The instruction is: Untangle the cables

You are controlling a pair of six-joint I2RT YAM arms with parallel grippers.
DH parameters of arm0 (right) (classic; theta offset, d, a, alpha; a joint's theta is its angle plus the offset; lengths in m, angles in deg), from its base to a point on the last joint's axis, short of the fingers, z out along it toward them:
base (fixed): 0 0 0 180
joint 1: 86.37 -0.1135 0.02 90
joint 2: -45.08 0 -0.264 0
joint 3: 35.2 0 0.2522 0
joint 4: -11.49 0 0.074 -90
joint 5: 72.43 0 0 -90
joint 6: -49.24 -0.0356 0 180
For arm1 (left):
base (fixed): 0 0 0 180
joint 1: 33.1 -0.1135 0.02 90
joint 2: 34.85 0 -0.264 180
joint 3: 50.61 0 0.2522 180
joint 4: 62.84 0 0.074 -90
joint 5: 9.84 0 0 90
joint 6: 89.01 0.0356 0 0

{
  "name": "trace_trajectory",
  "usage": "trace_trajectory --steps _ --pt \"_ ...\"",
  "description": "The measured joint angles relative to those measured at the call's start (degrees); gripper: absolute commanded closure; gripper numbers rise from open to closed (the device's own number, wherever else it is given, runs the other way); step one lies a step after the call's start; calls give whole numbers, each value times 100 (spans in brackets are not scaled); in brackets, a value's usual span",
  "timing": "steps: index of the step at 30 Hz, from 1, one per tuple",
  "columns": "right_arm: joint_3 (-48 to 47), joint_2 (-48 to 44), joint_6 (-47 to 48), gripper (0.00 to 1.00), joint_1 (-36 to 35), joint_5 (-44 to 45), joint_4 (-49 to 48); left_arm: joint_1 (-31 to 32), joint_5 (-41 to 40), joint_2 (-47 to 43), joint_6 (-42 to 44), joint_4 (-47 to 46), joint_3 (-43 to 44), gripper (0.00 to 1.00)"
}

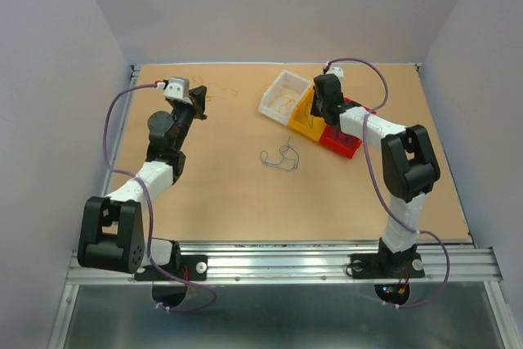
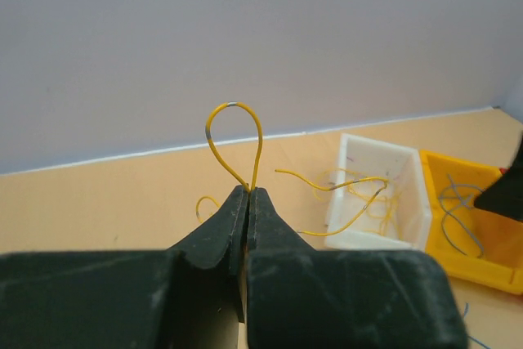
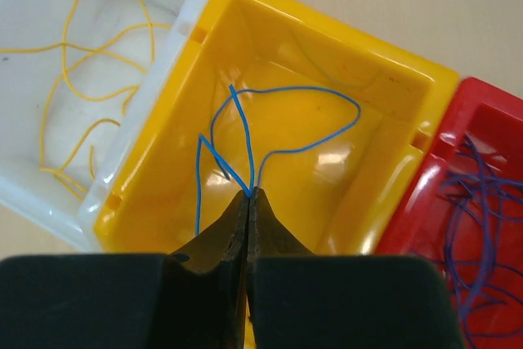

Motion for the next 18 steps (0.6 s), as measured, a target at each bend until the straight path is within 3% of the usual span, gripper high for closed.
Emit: trace_trajectory --steps 3,5,10,13,18 --pt "-481 444 -22 95 -11 15 186 337 52 330 107 212 328 100" --pt "-826 763 -57 72 -46 46 380 505 190 758 118 376 769 100" --pt "-1071 1016 -74 65 -149 151 627 688 621 2070 140 892 2312 100" --pt "-1027 901 -83 53 -221 243 662 758 909 2905 173 1283 3222 100" --pt "-247 -114 4 31 -332 164 496 931 1305 3827 313 2020 4245 100"
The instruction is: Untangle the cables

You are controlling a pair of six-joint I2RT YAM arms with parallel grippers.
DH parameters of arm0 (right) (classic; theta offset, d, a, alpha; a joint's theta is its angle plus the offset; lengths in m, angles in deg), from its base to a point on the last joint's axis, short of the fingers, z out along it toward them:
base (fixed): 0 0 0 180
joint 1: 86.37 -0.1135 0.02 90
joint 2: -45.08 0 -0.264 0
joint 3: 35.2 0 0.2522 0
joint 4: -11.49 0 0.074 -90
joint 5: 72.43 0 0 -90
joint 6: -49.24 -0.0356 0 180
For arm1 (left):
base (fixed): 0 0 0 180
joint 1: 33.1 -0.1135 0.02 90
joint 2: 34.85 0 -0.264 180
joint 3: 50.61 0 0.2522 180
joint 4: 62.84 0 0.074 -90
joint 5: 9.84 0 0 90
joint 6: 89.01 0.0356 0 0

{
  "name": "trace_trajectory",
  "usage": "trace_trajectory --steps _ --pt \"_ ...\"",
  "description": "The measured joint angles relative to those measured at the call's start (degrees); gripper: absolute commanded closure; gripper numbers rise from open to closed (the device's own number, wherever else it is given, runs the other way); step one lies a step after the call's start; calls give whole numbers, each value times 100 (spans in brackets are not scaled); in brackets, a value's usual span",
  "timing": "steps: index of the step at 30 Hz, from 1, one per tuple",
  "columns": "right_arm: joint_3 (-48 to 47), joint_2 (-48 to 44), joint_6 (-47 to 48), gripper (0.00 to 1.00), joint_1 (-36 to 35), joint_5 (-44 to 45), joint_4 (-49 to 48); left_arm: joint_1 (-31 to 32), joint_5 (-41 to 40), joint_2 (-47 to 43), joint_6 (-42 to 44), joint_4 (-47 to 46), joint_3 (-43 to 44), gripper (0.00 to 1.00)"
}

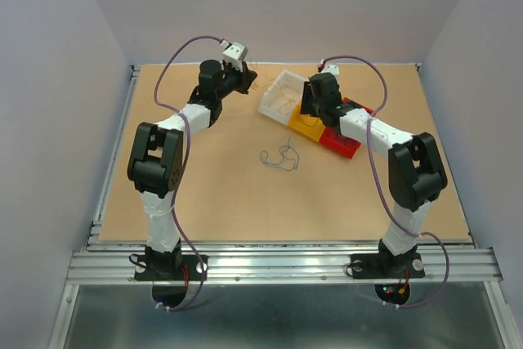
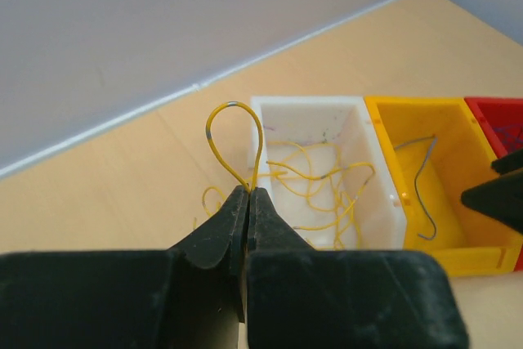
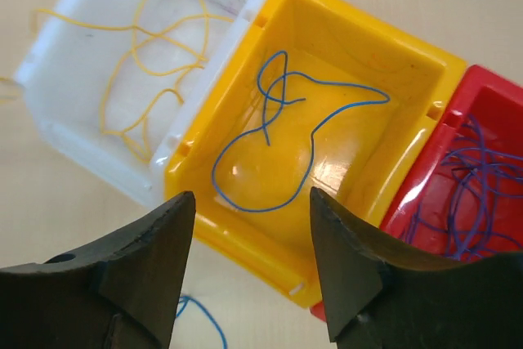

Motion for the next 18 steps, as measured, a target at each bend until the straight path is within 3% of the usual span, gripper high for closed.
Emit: trace_trajectory --steps 2,3,4,10,18 --pt "260 -485 109 26 -31 -142 -111 96 81 94 127 232 74 100" --pt "409 -745 175 15 -46 -243 -179 160 138 94 219 332 74 100" --pt "577 -1027 240 13 -70 -339 -249 232 210 94 317 433 101 100" --pt "1690 -2149 398 12 -146 -640 -452 472 726 278 555 787 782 100" --pt "2651 -3165 341 12 -151 -599 -361 485 986 1399 544 1191 2291 100"
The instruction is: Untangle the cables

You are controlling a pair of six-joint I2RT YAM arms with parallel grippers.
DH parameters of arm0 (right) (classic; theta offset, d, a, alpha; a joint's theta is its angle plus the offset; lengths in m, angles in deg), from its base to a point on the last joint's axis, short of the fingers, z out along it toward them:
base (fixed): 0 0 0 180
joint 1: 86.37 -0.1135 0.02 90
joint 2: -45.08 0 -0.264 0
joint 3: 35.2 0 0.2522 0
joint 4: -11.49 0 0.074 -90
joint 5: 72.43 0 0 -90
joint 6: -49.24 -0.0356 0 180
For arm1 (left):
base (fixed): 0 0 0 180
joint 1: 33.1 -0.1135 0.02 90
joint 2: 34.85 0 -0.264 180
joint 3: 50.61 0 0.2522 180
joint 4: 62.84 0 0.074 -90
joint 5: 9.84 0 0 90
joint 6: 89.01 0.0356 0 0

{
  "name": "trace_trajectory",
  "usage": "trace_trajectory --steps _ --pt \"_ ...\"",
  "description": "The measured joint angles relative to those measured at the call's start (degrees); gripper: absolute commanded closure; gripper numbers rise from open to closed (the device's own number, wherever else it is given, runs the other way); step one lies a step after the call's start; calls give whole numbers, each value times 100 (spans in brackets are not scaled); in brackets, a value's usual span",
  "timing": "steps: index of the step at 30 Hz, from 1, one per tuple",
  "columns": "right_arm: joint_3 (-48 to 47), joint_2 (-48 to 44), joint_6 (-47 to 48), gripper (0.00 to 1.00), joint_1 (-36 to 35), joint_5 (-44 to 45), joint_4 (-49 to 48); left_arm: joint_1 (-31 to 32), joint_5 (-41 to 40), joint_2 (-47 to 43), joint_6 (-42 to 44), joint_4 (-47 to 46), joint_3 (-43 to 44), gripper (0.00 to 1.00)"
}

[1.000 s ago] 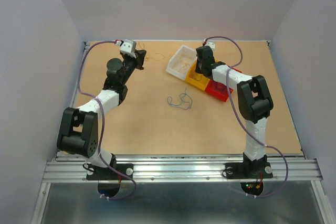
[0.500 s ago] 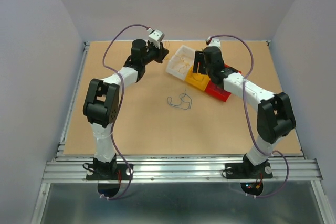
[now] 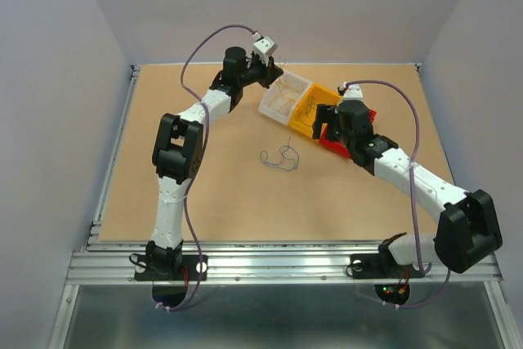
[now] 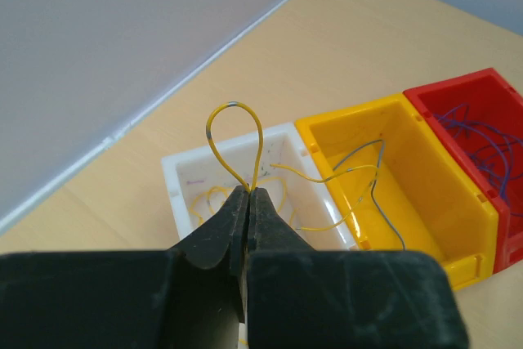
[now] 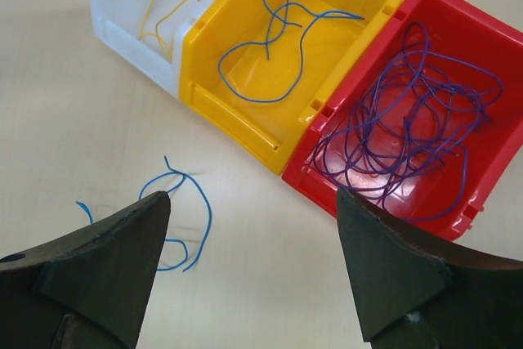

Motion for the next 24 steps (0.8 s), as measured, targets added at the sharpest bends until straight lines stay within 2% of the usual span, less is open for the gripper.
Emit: trace_trajectory --steps 7,11,14,16,18,19,21,24 --pt "28 -68 -17 13 0 61 -9 -2 107 955 -234 424 415 100" --pt "28 44 42 13 -7 -190 -59 0 61 1093 -254 688 428 100" --pt "22 374 177 4 -133 -522 -96 22 -210 1091 -136 824 426 100" --pt "20 647 264 0 -236 -699 -105 24 -354 1091 -70 962 426 96" --pt "17 962 339 0 -348 -925 -101 24 -507 1091 22 1095 426 89" --pt "17 1088 367 0 -387 -1005 -103 24 -557 1091 52 1147 426 80" --pt "17 1276 424 0 -455 -1191 -103 24 -680 1091 114 1228 426 68" --pt "11 1443 492 0 -520 -1453 -127 26 -839 1091 210 1314 413 62"
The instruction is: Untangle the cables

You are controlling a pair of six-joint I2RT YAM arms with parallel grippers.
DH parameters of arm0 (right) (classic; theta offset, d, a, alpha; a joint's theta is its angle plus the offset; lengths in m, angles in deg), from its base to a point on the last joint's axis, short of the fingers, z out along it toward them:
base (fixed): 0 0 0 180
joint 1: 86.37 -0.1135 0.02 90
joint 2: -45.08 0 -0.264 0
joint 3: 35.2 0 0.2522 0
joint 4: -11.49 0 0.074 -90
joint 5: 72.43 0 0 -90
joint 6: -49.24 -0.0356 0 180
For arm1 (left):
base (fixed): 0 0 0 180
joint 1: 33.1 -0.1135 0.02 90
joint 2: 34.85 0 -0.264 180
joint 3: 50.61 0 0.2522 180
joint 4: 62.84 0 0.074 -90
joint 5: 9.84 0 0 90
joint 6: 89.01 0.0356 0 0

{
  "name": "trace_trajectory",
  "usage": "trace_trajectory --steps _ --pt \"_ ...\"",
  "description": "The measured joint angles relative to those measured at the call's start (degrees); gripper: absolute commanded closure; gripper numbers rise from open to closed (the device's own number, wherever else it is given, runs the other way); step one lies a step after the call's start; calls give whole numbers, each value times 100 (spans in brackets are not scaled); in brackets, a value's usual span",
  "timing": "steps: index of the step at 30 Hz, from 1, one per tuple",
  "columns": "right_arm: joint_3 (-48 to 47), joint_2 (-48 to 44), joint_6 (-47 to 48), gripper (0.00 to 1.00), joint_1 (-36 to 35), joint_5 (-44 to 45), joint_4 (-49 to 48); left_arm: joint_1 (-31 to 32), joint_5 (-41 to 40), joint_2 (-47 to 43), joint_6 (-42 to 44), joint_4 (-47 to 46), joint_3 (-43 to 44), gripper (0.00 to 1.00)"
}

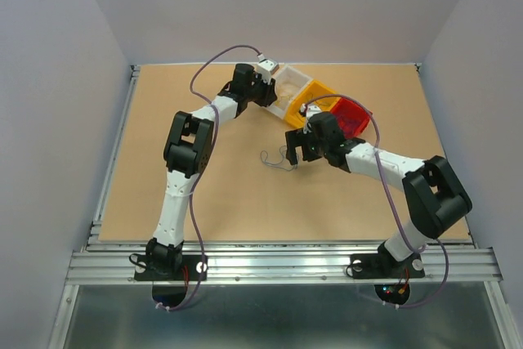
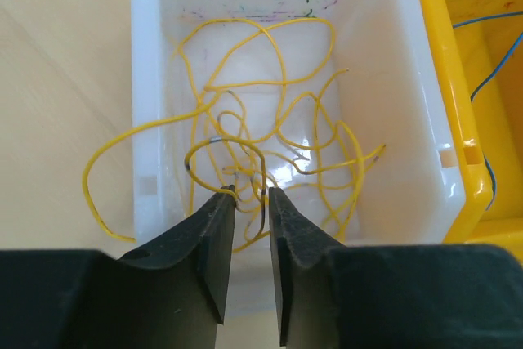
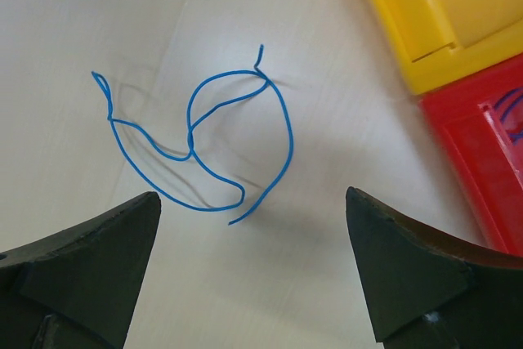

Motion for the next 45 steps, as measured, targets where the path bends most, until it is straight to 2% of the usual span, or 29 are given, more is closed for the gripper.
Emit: trace_trajectory --steps 6,12,24,26,27,30,31,32,39,45 --pt "-155 415 144 0 -33 -457 -223 24 -153 -72 101 55 -26 55" --pt "-413 929 323 0 -157 -649 -424 52 -177 -719 212 131 -444 36" --pt "-758 1512 850 2 -433 -946 -450 81 -557 -3259 334 -610 -2599 35" --pt "-866 1596 931 20 -487 -905 -420 68 -632 -3606 354 -684 -2852 35" --pt "-940 1659 944 36 -509 -870 -402 46 -662 -3770 361 -732 -2953 35" --pt "-1150 1825 986 65 -568 -763 -295 2 -754 -4157 378 -861 -3239 35" --pt "-1176 1845 986 88 -568 -715 -267 -24 -774 -4280 378 -894 -3333 35" --pt "-1189 1860 979 99 -573 -682 -238 -44 -789 -4380 378 -929 -3434 35" --pt "-1204 1849 929 99 -573 -442 -122 -251 -839 -5053 352 -1239 -4409 35" --pt "-1445 1687 767 100 -568 -46 142 -291 -868 -5425 337 -1495 -4859 35"
